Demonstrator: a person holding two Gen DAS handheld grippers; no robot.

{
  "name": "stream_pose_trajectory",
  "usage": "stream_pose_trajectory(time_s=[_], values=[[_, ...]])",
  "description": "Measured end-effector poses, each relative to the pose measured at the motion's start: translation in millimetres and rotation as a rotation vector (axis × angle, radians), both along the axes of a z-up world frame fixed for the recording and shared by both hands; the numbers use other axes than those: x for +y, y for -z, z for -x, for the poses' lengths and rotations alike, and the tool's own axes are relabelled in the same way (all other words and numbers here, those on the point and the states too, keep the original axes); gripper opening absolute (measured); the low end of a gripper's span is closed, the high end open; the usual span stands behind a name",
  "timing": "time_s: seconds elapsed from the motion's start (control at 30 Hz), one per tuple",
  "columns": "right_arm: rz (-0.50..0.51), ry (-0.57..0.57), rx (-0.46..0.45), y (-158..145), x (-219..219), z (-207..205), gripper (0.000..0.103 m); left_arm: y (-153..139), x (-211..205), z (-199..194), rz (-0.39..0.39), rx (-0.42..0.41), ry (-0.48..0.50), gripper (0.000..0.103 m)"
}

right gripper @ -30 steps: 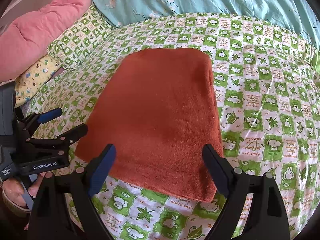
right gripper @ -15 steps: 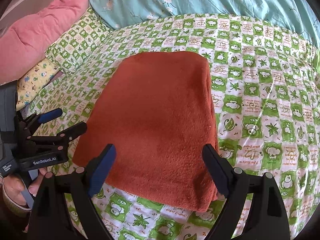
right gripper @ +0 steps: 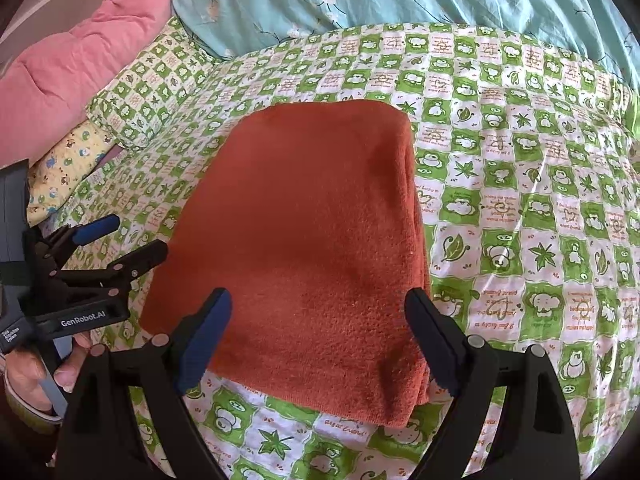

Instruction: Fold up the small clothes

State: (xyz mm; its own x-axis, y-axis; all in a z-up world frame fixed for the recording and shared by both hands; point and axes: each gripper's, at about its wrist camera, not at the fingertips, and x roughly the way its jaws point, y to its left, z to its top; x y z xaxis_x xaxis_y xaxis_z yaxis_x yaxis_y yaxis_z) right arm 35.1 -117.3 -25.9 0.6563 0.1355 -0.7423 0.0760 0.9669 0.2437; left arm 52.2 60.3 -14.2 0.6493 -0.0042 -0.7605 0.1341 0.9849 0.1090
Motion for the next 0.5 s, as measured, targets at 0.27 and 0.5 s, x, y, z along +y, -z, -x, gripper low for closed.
stream_pose_trajectory(time_s=[0.27,0.5], values=[[0.0,0.0,-0.015,-3.2,-0.5,0.6,0.088,-6.5,3.6,0.3,0.002,-0.006,-0.016,0.096],[-0.003,0.013,-0.029,-5.9,-2.2,3.3,0.088,-13.3,-0.5,3.2,0.02,-0.027,-0.023,0.097]])
